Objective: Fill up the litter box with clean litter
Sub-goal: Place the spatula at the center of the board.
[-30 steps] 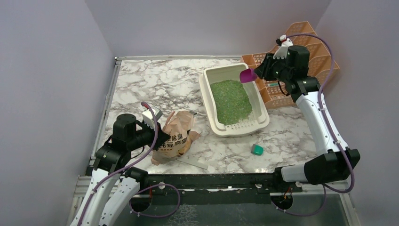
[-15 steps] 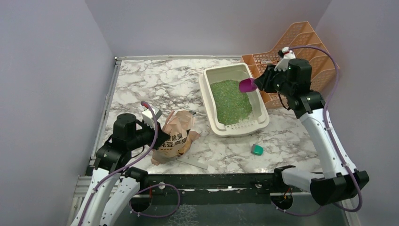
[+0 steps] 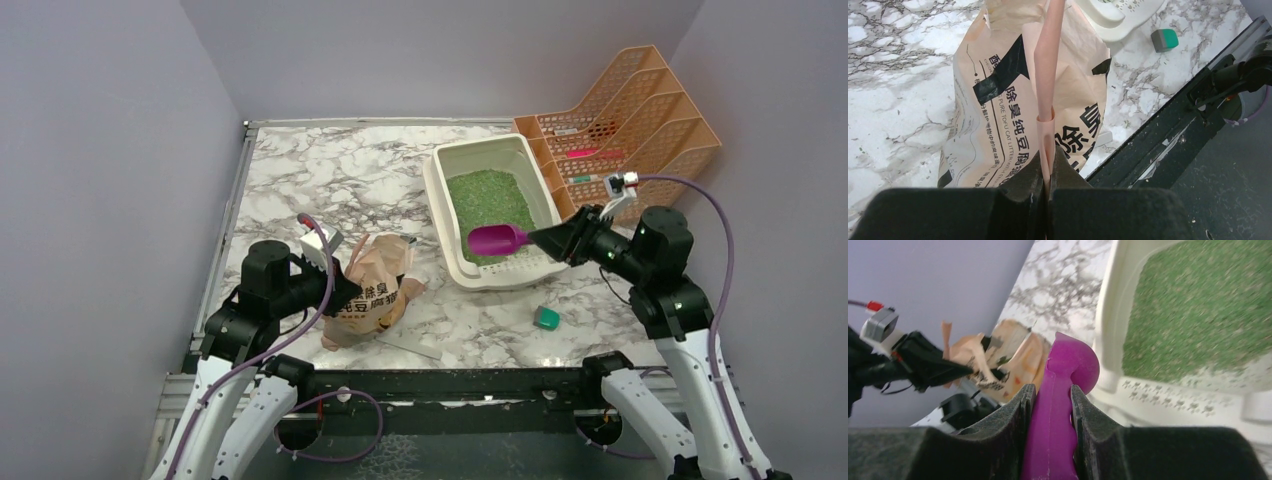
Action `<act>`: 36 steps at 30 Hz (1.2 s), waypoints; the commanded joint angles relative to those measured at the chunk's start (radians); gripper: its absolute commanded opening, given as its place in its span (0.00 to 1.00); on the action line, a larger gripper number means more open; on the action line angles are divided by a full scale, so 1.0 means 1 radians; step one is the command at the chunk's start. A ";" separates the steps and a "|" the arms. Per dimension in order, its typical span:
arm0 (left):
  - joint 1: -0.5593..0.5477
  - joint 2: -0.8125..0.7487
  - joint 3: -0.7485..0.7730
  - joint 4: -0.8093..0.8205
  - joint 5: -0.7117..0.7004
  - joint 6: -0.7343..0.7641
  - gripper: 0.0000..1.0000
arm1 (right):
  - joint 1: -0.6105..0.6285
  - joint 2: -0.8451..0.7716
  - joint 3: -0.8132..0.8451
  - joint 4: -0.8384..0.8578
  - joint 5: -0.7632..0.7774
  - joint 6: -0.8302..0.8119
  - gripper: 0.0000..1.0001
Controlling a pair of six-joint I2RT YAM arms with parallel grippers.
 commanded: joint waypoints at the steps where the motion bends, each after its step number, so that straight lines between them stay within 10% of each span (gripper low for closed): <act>1: 0.008 -0.007 -0.019 -0.013 -0.039 -0.008 0.00 | -0.001 -0.079 -0.119 0.067 -0.199 0.152 0.01; 18: 0.034 -0.049 -0.020 -0.013 -0.057 -0.021 0.00 | -0.001 -0.092 -0.700 0.337 -0.448 0.374 0.01; 36: 0.049 -0.097 -0.021 -0.013 -0.065 -0.027 0.00 | -0.001 0.052 -0.814 0.637 -0.134 0.381 0.09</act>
